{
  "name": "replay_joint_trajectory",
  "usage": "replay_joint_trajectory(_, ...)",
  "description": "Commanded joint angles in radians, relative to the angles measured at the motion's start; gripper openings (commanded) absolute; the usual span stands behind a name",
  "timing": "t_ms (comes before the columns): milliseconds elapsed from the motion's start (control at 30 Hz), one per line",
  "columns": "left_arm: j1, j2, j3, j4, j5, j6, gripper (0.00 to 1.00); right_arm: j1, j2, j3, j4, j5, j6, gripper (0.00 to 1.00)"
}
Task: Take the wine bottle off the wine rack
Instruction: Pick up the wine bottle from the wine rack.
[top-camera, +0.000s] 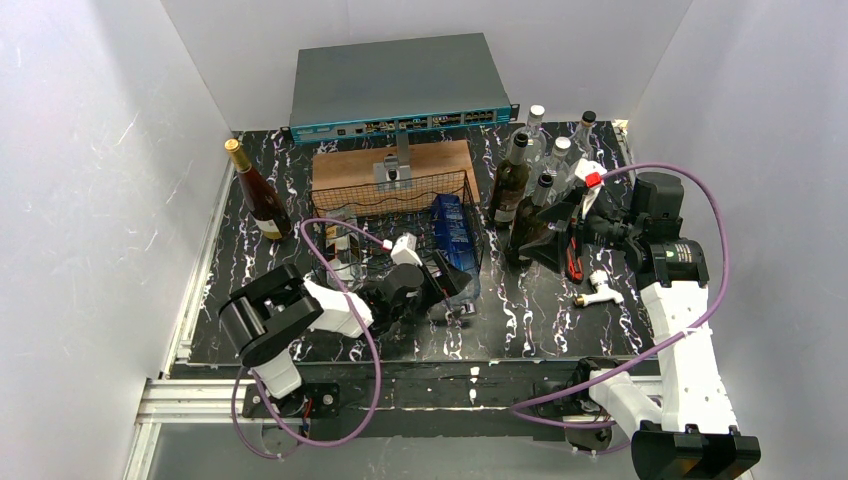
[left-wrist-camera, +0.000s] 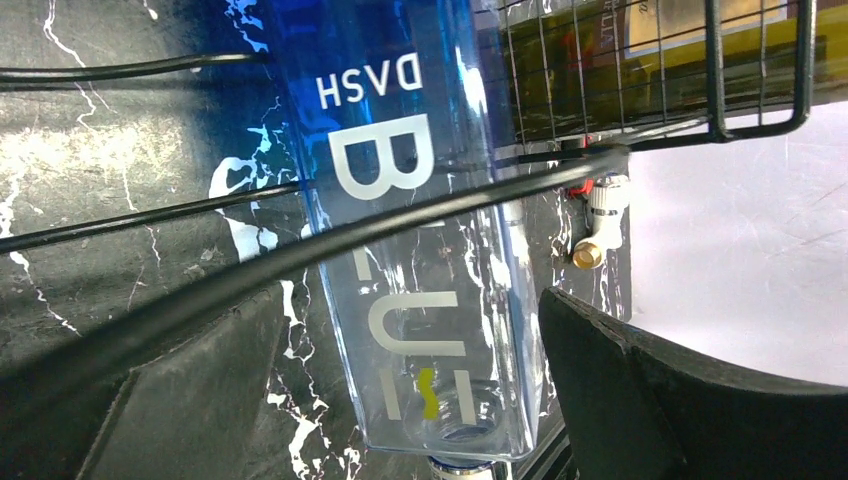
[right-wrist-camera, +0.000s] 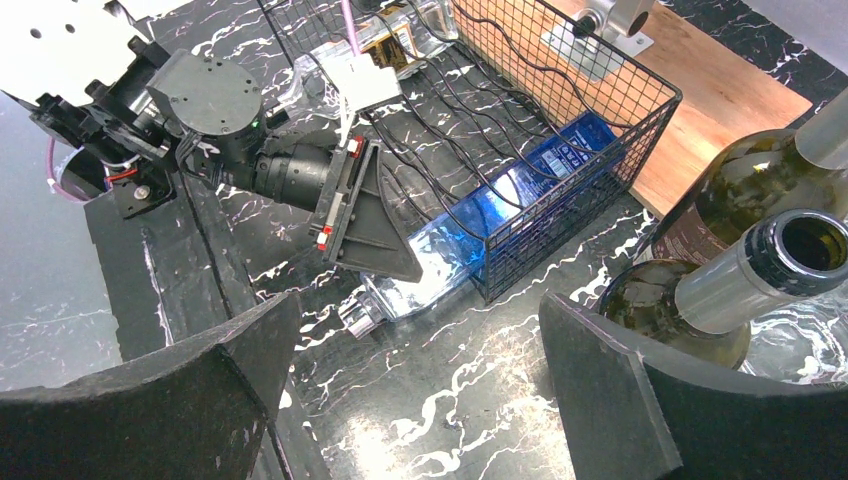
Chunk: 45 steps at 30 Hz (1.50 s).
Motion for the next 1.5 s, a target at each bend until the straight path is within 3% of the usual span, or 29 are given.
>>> replay_joint_trajectory(0,0.016,0.033,-0.027,0.122,0.009,-0.043,0.98,-0.005,-0.002,-0.009,0.02,-0.016,0.001,0.98)
replay_joint_trajectory(333,0.023,0.123,-0.037,0.245,0.01,-0.11,0.98,-0.005,-0.003,-0.014,0.018,-0.017,-0.003,0.98)
replay_joint_trajectory(700,0.037,0.205,-0.034,0.319,0.046,-0.176,0.82,-0.005,-0.004,-0.015,0.017,-0.016,-0.006,0.98)
replay_joint_trajectory(800,0.041,0.207,-0.037,0.319,0.049,-0.181,0.69,-0.005,-0.004,-0.014,0.015,-0.016,-0.007,0.98)
replay_joint_trajectory(1067,0.043,0.199,-0.047,0.328,0.078,-0.187,0.21,-0.004,-0.006,-0.014,0.012,-0.016,-0.008,0.98)
replay_joint_trajectory(1233,0.043,0.152,-0.071,0.333,0.098,-0.179,0.08,-0.005,-0.007,-0.013,0.011,-0.013,-0.011,0.98)
replay_joint_trajectory(1467,0.025,0.045,-0.14,0.332,0.099,-0.193,0.0,-0.005,-0.008,-0.014,0.011,-0.013,-0.013,0.98)
